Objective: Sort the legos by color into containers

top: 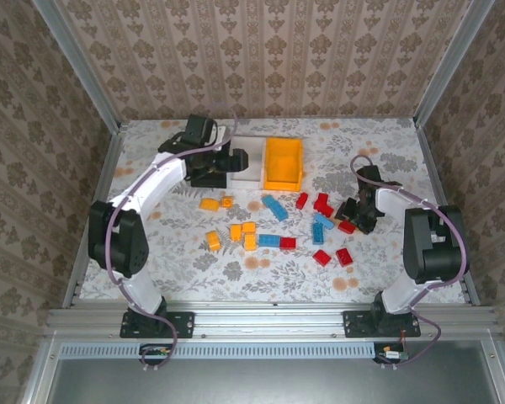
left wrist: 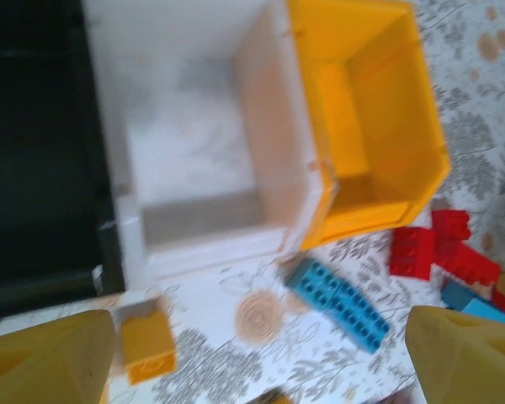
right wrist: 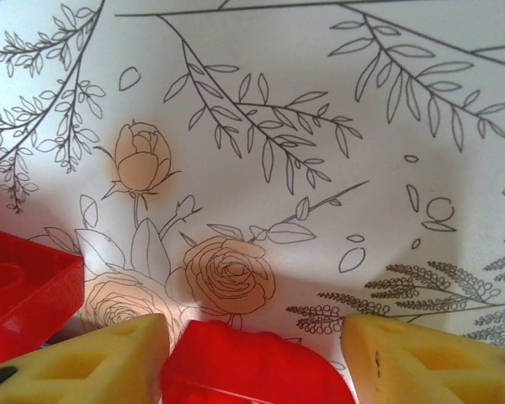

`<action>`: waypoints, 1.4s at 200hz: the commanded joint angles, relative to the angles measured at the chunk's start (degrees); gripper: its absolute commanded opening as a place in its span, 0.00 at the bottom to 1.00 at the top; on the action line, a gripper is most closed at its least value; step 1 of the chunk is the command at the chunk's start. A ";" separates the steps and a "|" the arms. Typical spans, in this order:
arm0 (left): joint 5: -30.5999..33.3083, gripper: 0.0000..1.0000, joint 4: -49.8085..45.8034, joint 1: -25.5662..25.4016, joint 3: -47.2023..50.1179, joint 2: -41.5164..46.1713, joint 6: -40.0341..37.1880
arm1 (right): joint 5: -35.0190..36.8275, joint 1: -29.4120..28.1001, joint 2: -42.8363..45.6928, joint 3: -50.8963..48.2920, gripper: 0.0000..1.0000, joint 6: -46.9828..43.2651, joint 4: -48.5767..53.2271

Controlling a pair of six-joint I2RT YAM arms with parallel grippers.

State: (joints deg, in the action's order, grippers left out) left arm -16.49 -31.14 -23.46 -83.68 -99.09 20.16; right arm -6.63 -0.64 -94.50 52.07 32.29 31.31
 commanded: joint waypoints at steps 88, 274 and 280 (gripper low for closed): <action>-3.31 0.92 4.45 8.77 17.89 14.41 2.17 | 0.15 -1.02 5.05 2.08 0.50 -0.30 3.28; -18.80 0.96 11.53 24.94 36.40 25.93 7.06 | -2.86 -18.03 -28.37 60.37 0.50 -0.43 15.08; -19.12 0.97 11.73 25.11 36.39 25.71 7.17 | -2.80 -18.25 -29.51 61.74 0.50 -0.58 15.41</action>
State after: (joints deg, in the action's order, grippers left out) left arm -32.64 -19.81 0.99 -48.23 -73.52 28.40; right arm -9.45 -18.06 -119.87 107.53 32.97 42.22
